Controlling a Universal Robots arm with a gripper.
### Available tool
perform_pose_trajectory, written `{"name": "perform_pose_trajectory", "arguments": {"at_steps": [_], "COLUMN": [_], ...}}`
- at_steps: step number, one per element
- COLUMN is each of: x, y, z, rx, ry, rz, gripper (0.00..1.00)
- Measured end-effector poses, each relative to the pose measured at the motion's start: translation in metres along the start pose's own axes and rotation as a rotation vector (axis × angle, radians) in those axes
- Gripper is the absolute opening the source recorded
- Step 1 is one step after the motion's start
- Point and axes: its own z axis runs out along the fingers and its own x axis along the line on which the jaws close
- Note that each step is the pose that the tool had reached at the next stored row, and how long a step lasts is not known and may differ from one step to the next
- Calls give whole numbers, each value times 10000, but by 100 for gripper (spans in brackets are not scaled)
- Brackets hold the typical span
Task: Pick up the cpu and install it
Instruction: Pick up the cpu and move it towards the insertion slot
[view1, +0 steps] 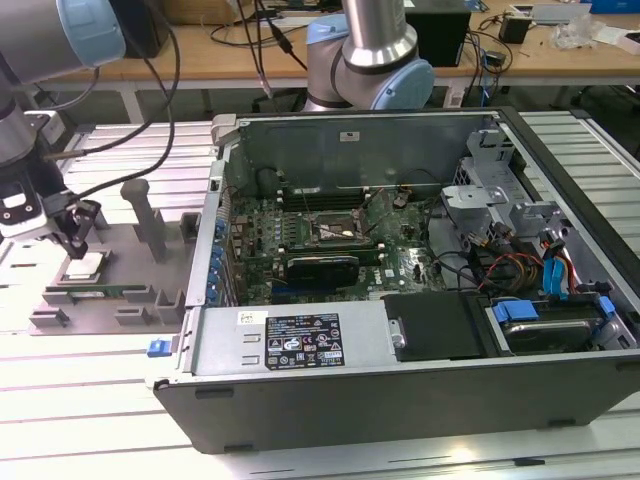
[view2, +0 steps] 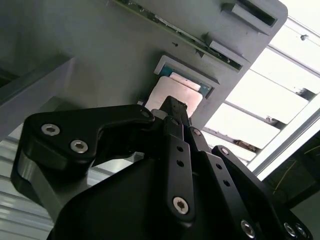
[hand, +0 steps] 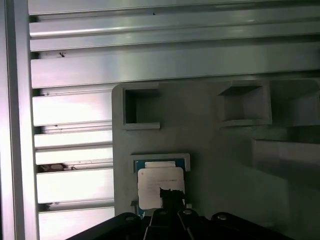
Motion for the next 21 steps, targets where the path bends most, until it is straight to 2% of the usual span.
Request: {"name": "perform_pose_trajectory", "arguments": {"at_steps": [3, 8, 16, 17, 18, 19, 20, 21], "x": [2, 28, 29, 29, 29, 29, 29, 29], "y": [-4, -9, -9, -9, -9, -9, -9, -9], "z": [74, 148, 151, 151, 151, 152, 152, 152], "rx": [0, -1, -1, -1, -1, -1, 0, 0], "ry": [1, 0, 1, 1, 1, 1, 1, 1], "rz": [-24, -27, -27, -27, -26, -26, -26, -27], "gripper": [11, 11, 11, 17, 29, 36, 36, 42]}}
